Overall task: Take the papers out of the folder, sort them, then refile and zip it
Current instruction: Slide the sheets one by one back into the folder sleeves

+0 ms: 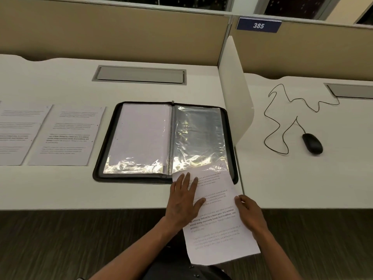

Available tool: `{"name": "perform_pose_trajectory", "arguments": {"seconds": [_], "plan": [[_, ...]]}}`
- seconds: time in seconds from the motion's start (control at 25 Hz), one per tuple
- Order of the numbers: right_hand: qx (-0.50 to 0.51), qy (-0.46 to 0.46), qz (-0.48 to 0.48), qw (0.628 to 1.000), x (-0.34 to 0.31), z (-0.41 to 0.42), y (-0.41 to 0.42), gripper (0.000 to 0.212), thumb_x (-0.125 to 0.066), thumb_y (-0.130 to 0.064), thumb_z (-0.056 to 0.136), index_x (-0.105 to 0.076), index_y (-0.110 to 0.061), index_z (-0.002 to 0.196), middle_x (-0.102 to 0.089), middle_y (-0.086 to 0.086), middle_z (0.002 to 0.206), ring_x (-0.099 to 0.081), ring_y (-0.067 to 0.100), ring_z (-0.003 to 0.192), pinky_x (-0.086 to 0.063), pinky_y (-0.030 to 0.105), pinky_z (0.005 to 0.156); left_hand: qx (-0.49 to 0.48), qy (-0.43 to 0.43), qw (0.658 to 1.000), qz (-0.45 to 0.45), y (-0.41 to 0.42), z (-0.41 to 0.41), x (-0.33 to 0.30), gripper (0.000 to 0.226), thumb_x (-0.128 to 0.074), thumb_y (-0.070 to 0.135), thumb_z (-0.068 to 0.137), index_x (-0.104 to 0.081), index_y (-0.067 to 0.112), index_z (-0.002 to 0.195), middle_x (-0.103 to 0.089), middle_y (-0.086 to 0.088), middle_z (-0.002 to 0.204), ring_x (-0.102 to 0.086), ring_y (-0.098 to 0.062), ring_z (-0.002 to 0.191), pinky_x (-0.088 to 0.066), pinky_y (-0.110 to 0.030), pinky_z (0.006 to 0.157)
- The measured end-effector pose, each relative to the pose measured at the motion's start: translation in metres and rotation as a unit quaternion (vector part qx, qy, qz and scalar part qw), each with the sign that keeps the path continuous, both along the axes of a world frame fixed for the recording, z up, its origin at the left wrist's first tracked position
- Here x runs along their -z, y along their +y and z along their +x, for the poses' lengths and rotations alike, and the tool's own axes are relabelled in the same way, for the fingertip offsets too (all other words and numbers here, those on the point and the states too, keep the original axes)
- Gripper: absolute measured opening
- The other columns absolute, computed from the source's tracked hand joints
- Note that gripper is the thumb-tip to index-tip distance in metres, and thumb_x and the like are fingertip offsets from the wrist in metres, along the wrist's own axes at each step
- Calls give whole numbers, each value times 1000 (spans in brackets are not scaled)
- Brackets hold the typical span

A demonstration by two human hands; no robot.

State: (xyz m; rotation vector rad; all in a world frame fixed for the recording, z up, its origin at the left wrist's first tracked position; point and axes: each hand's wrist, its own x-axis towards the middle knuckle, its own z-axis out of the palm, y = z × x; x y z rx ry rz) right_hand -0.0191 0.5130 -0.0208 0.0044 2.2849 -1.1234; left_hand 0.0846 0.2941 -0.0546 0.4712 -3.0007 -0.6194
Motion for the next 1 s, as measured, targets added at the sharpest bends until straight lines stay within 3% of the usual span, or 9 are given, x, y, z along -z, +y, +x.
{"name": "perform_pose_trajectory", "arguments": {"seconds": [0.16, 0.28, 0.4, 0.52, 0.64, 0.76, 0.84, 1.0], "plan": [[-28, 59, 46, 997, -1, -2, -1, 25, -45, -33, 105, -64, -22, 94, -70, 0, 88, -68, 20, 83, -57, 38, 76, 15, 14, 999, -28, -3, -8, -1, 73, -40, 64, 94, -38, 17, 151, -39, -9, 154, -25, -30, 149, -9, -45, 121], [-43, 123, 91, 987, -1, 1, -3, 20, -52, -33, 102, -62, -16, 106, -68, 0, 87, -66, 16, 76, -54, 31, 64, 15, 28, 999, -25, -6, -12, -3, 74, -40, 62, 94, -32, 17, 153, -43, -8, 150, -27, -29, 147, -8, -44, 121], [-54, 331, 178, 925, 2, 8, -10, 34, -68, -29, 92, -60, -13, 121, -62, 5, 107, -58, 16, 91, -50, 30, 71, 17, 26, 999, -18, -7, -11, -1, 77, -38, 62, 95, -26, 16, 156, -33, -9, 158, -23, -28, 150, -7, -41, 121], [-192, 458, 105, 862, 0, 17, -43, 27, -58, -27, 95, -67, -14, 118, -63, 8, 121, -59, 22, 111, -55, 39, 90, 26, 34, 999, -11, -8, -10, 1, 68, -35, 53, 99, -30, 13, 155, -31, -11, 160, -25, -29, 149, -14, -43, 121], [-305, 403, 95, 857, 14, 13, -73, 45, -37, -41, 102, -62, -20, 131, -54, 6, 147, -45, 22, 140, -41, 44, 114, 44, 59, 997, 8, -13, -11, 3, 56, -33, 35, 102, -40, 5, 149, -38, -16, 155, -35, -30, 145, -26, -44, 119], [-326, 355, 122, 868, 26, 4, -83, 53, -27, -51, 104, -32, -32, 154, -29, 1, 163, -18, 20, 153, -20, 47, 124, 30, 52, 997, 39, -20, -11, 0, 58, -25, 36, 104, -38, 3, 150, -31, -17, 158, -25, -29, 149, -25, -45, 121], [-341, 357, 149, 857, 29, 0, -83, 55, -20, -57, 104, -16, -43, 156, -27, 1, 164, -14, 24, 154, -14, 51, 125, 25, 52, 998, 26, -23, -10, 0, 59, -23, 38, 104, -41, 4, 148, -30, -17, 159, -19, -29, 150, -20, -44, 122], [-352, 366, 188, 841, 31, 0, -86, 58, -15, -63, 102, -26, -44, 155, -22, 4, 165, -9, 30, 154, -7, 52, 125, 17, 56, 998, 0, -26, -6, 2, 55, -29, 37, 104, -42, 8, 148, -27, -15, 160, -12, -29, 152, -9, -44, 125]]}}
